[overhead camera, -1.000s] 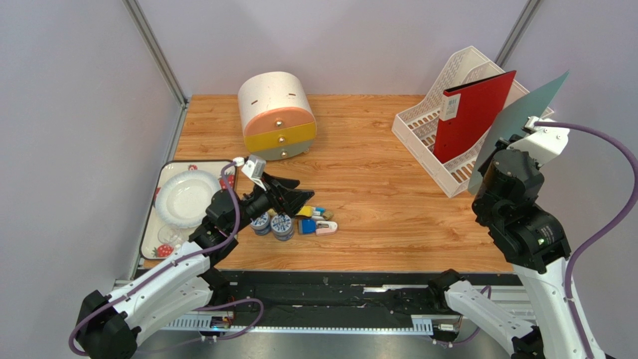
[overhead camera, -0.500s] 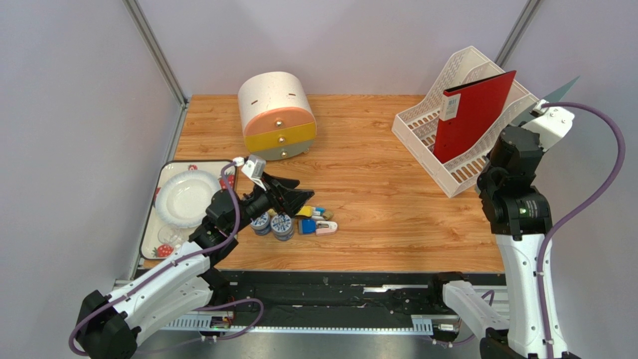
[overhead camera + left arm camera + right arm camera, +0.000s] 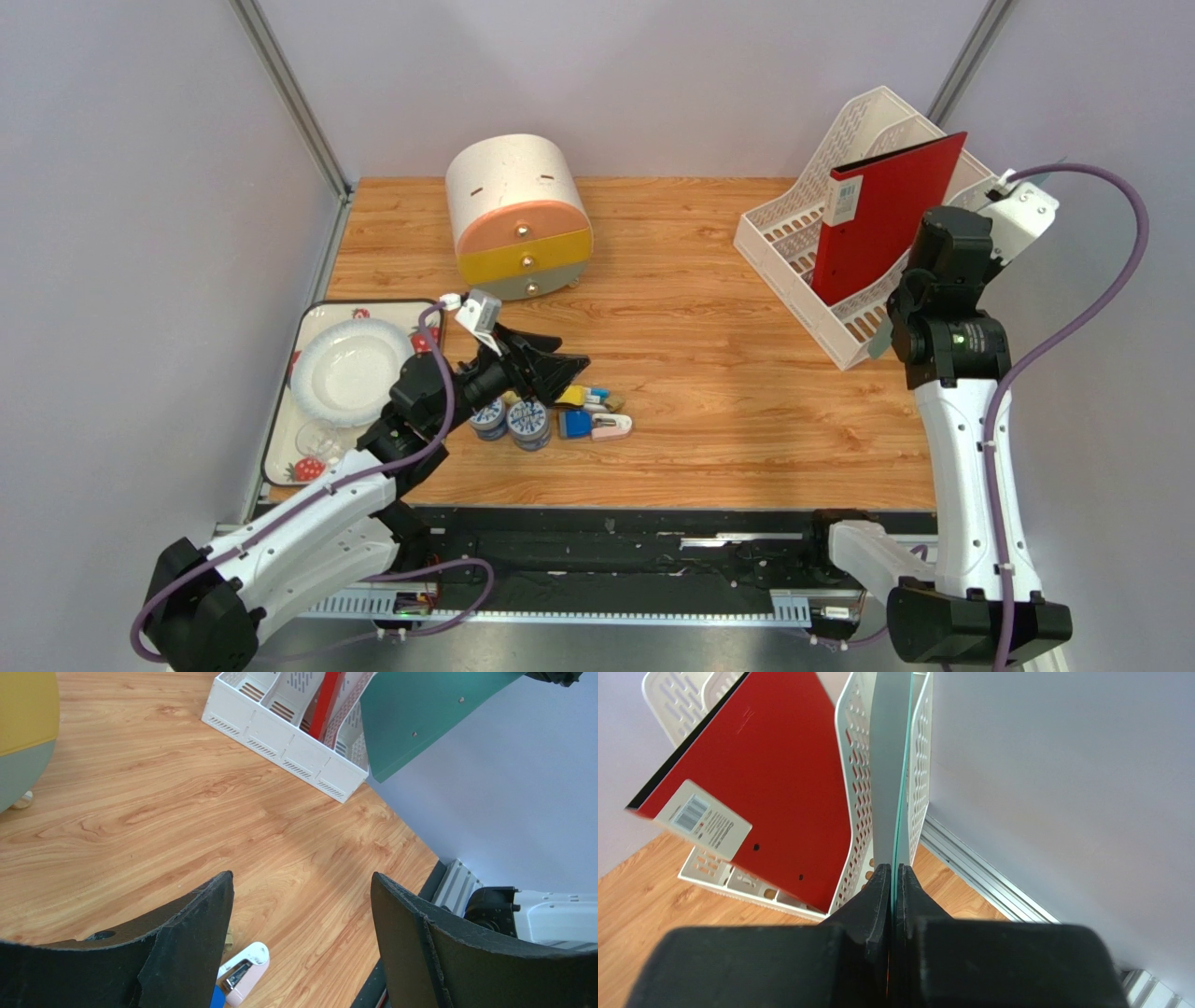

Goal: Organize the desk
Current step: Place the folder in the storage box.

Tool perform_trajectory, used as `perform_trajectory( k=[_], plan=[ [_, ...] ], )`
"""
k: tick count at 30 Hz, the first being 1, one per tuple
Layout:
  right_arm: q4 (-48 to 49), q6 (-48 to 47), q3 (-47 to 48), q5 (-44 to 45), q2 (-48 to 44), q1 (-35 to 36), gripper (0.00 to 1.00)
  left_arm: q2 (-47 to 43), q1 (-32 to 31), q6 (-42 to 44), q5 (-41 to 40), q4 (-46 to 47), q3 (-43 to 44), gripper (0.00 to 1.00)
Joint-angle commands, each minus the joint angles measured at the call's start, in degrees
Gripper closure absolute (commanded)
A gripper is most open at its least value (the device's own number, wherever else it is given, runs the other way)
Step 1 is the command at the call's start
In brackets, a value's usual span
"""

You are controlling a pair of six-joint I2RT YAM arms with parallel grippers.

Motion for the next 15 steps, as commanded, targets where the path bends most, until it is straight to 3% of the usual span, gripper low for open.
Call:
perform_trajectory(
  k=[1, 5, 15],
  plan=[
    [7.2, 3.4, 3.3, 1.4, 0.9, -2.7, 1.0, 0.3, 0.2, 1.3, 0.1, 1.7, 2.1, 0.2],
    [7.4, 5.3, 5.0, -3.8, 2.8, -6.1, 1.0, 0.6, 0.2, 1.3, -0.1, 1.9, 2.1, 0.2],
    [4.0, 6.0, 9.2, -7.6, 4.3, -9.6, 1.0, 2.1, 0.2, 1.4, -0.1, 1.6, 3.0, 0.2]
  ],
)
